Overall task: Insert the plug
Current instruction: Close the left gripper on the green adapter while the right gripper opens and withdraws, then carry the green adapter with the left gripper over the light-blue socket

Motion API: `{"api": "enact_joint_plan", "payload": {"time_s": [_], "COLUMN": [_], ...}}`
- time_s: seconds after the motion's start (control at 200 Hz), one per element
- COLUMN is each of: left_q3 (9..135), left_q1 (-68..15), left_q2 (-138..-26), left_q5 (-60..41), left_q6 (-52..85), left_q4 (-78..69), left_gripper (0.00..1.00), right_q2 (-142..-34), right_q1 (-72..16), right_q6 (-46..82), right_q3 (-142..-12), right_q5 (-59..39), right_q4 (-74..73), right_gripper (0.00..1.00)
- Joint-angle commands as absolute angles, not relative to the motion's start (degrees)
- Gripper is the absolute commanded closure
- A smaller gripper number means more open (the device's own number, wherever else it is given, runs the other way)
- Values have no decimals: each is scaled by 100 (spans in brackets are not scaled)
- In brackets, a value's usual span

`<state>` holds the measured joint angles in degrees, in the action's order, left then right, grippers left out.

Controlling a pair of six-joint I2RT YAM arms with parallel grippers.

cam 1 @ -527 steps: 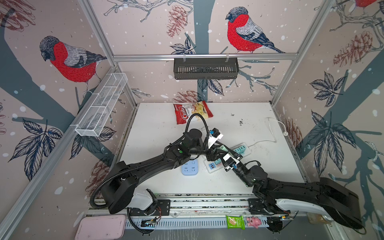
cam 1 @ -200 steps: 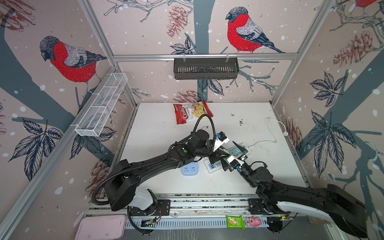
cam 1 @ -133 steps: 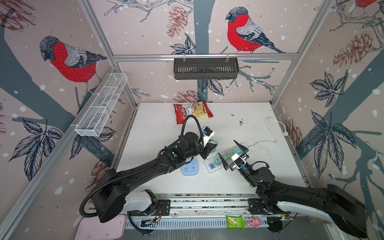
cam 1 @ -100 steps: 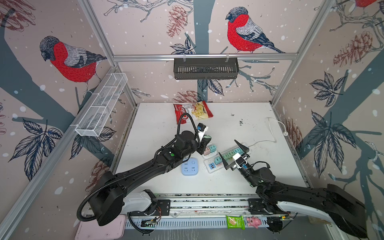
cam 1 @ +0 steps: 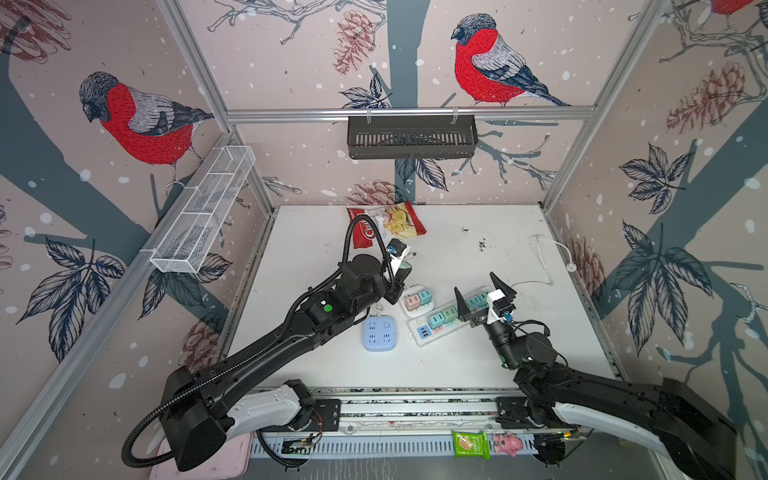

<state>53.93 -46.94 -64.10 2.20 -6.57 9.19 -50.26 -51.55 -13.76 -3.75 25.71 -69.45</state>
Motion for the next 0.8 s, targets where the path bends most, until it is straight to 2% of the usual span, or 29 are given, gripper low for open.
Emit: {"api": "enact_joint_plan", "payload": {"time_s": [0.0, 0.065, 0.18, 0.31, 0.44, 0.796], "left_q3": [5408, 5046, 4374, 4229, 4160, 3622], "left_q1": [-4718, -4581, -4357, -4133, -4064, -4043], "left_q2": [-6175, -5828, -5441, -5830, -6328, -6175], "left_q5": [217, 339, -215, -895, -1171, -1726], "left_q6": [-2357, -2729, -3401, -3872, -4283, -4532], "left_q4": [2201, 1931, 1463, 1667, 1826, 1278], "left_gripper": [100, 100, 100, 100, 100, 100], "right_q2": [-4992, -4985, -4983, -5017, -5045, -5017], "right_q1": [-5043, -4986, -4920, -4854, -4756, -4539], "right_q6": [-985, -926, -891, -836, -696, -336], "right_q3": [-339, -339, -346, -349, -364, -391], "right_q5": [2669, 2619, 2595, 2608, 2571, 2446], "right_q4": [-7018, -6984, -6927, -6882, -6848, -6691], "right_gripper": [0, 0, 0, 0, 0, 0]}}
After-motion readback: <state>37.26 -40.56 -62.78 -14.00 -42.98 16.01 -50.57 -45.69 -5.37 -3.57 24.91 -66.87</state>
